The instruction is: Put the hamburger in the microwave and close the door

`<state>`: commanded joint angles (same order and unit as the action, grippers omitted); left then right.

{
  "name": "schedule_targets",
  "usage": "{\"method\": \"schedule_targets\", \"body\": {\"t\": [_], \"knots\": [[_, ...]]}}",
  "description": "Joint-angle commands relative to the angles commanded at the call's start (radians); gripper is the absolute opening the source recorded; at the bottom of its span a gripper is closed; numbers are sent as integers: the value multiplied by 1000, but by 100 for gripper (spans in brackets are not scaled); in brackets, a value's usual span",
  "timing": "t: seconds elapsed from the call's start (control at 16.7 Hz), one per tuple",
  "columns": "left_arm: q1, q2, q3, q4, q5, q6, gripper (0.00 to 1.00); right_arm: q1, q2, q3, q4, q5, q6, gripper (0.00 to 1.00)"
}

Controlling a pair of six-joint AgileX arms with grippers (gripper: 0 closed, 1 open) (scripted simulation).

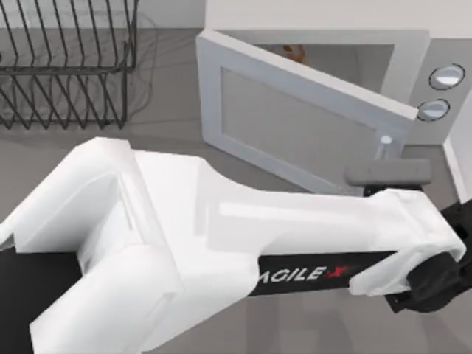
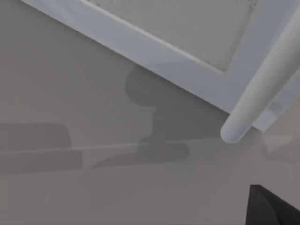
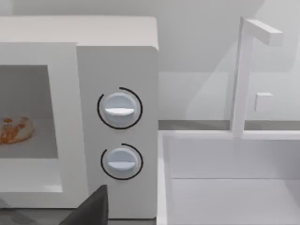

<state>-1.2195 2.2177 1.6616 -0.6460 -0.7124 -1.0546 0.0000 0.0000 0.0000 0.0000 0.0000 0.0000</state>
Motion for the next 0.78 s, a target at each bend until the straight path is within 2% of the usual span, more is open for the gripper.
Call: {"method": "schedule_targets", "body": {"t": [0.3, 0.66, 0.78], "knots": [[21, 11, 15, 9, 8, 18, 0, 0, 0, 0, 0, 0, 0, 100], [178, 152, 219, 69, 77, 205, 0, 0, 0, 0, 0, 0, 0, 100], [192, 166, 234, 75, 84, 220, 0, 0, 0, 0, 0, 0, 0, 100]]}}
